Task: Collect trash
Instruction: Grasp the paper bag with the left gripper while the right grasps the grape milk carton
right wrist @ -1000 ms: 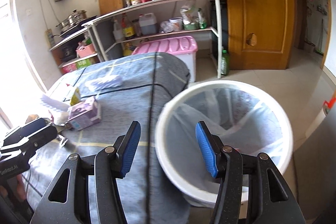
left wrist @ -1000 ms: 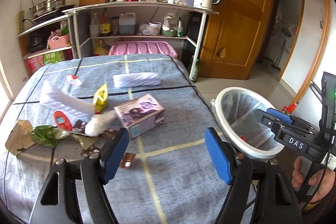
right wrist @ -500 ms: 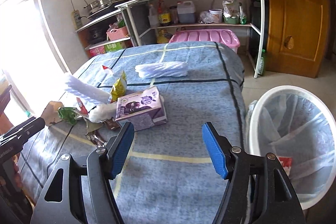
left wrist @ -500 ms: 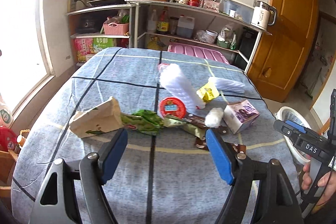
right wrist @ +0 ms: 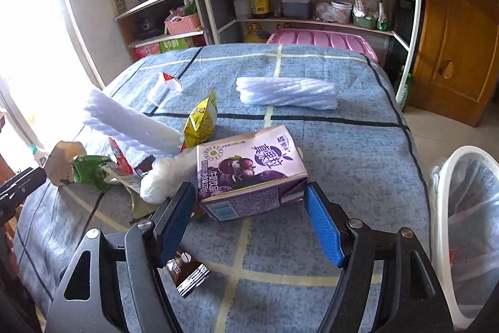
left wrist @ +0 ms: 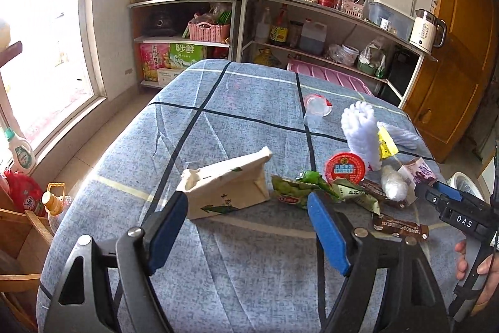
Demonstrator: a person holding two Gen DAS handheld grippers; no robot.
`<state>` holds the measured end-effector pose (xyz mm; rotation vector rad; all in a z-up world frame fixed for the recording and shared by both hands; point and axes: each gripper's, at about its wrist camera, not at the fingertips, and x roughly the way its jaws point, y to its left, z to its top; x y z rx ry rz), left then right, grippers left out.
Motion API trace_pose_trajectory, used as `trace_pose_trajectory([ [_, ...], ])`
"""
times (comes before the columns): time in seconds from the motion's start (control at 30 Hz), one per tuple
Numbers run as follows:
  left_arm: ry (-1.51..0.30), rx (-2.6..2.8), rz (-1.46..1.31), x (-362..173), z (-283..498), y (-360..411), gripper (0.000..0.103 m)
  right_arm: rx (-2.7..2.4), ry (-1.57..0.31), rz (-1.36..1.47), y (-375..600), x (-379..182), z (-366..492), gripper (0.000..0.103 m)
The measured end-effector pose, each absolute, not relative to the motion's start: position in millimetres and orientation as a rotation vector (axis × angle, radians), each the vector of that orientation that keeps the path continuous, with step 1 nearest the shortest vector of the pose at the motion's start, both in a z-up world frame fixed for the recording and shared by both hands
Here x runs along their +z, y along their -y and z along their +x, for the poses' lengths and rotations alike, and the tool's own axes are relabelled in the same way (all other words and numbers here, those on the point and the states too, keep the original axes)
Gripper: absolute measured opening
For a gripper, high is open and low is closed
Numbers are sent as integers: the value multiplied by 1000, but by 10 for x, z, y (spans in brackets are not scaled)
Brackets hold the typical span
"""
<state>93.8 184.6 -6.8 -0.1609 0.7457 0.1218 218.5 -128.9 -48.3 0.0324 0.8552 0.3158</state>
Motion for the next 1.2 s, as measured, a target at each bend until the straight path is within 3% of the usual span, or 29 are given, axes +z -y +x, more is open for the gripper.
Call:
trace_pose_trajectory([
  [0.4,-840,-16,-113,-277,1084,-1660,81,106,-869,103,1896,-552,2171,72],
  [0.53,-776,-23,-64,-127,992,-1598,81,112,-815,184,1985,-427,2040,72],
  [0.77,-738,59,-92,-11,1016,-1925,81,150,-756,196,1664,-267,2220,72],
  [1.0,-787,66,-116,-169,1182,-2105,82,52,-838,62,1394,-482,2550,73],
  [1.2,-841,23,-79,-309,1307,-2029,83,10,-864,106,1593,-573,2604,73],
])
